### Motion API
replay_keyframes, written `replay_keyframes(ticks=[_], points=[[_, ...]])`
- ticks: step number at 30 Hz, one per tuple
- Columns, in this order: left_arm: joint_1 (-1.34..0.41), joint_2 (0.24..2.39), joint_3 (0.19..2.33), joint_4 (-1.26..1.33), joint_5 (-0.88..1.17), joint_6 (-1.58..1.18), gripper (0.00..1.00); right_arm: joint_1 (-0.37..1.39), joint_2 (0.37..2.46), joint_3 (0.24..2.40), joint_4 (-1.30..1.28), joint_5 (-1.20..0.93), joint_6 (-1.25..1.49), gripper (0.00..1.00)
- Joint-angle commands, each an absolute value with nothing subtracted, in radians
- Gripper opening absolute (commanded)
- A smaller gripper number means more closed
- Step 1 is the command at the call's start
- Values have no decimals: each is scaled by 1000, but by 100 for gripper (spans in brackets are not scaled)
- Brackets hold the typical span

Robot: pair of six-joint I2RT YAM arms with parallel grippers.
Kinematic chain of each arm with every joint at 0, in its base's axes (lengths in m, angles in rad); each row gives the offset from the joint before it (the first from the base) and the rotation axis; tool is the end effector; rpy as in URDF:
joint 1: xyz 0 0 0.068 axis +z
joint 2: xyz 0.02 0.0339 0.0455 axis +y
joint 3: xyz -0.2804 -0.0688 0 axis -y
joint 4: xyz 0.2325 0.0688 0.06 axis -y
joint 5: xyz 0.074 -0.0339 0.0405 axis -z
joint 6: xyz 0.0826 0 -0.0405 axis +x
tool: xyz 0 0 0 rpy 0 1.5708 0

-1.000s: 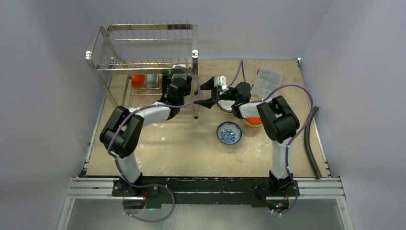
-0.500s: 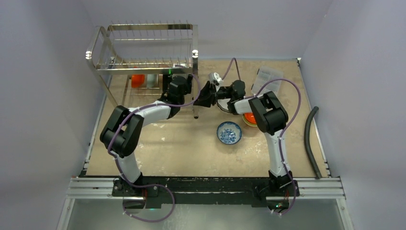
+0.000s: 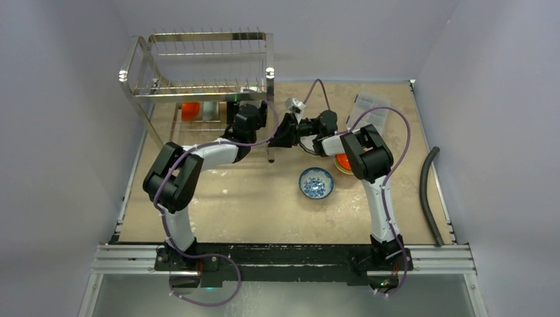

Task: Unload the bowls from the dish rack
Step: Pick up the bowl from the dish rack.

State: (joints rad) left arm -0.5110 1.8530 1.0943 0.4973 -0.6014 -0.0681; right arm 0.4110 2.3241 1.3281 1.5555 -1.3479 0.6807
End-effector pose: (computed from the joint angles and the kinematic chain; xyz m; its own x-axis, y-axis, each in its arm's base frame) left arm 0.4113 -0.1770 0.2297 -0.2199 0.0590 -0.9737 -0.0887 0.9928 0.0801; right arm 0.3957 0.2603 0.2045 -0.1543 0.0845 -0.9844 -0.9637 -0.2326 0.1311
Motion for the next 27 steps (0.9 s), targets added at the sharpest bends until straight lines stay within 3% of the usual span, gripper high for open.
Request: replay_keyframes(ticks=[1,27], points=[[-505,1866,1139,552,-615,-98,83,401,2312,1346,2065,-1357,752,0],[-545,2067,1329,536,-849,-84,83,410,2297,1330,2065,-1347,755,0]])
